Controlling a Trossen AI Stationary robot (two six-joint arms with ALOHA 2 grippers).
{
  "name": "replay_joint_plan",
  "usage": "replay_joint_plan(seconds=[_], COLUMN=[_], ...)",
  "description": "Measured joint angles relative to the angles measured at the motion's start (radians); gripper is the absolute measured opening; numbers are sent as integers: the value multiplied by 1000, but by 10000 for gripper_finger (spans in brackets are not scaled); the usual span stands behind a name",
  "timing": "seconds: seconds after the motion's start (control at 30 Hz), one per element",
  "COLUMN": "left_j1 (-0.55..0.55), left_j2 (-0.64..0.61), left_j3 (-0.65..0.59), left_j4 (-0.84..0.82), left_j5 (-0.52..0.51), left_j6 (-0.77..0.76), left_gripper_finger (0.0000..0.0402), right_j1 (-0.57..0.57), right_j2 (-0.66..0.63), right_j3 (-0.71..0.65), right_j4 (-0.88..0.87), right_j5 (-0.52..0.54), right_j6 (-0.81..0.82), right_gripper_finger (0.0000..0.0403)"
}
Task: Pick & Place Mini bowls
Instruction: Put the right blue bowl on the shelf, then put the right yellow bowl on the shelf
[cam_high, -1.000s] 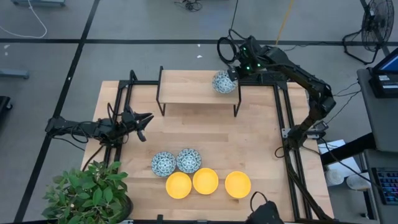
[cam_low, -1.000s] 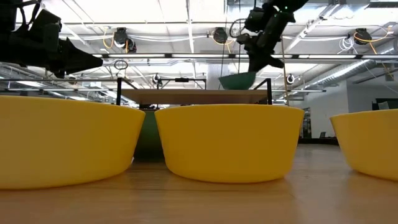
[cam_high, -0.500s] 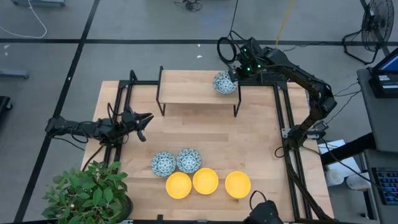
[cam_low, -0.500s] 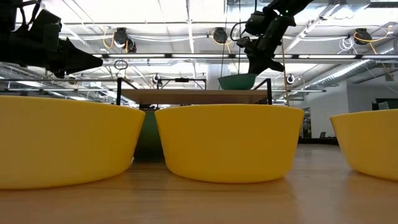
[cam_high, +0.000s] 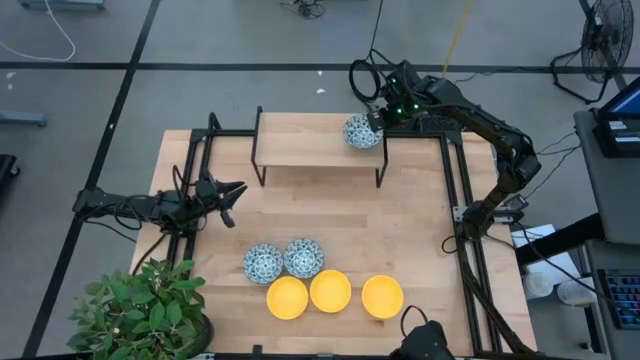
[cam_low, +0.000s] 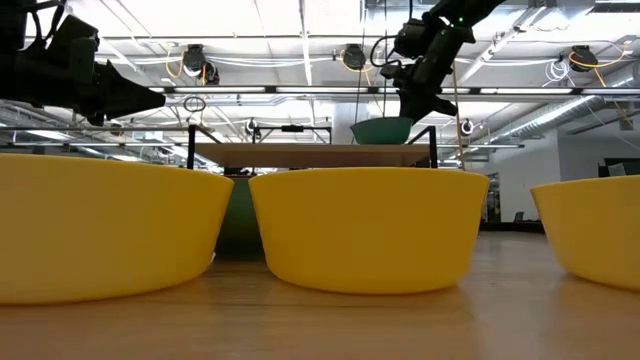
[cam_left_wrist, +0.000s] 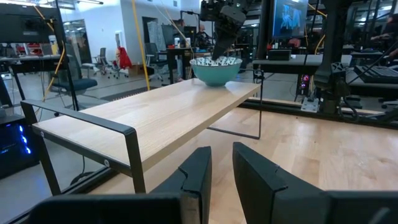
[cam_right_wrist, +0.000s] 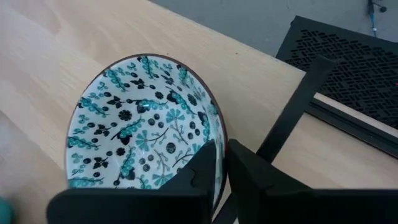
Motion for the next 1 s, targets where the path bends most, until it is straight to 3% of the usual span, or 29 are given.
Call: replay_joint_plan(seconds=[0.17, 0.6, 1.0], left_j1=[0, 0, 0], left_j2=[0, 0, 0], left_j3=[0, 0, 0], left_j4=[0, 0, 0], left_j5=[0, 0, 0], left_j6=[0, 0, 0], left_gripper_finger=[72, 72, 72], right_j1=[0, 6, 146], right_j2=[0, -97, -256], right_j3=[0, 0, 0], right_j4=[1, 64, 74], right_j5=[89, 89, 88], right_j6=[3, -18, -113], right_gripper_finger=[53, 107, 111])
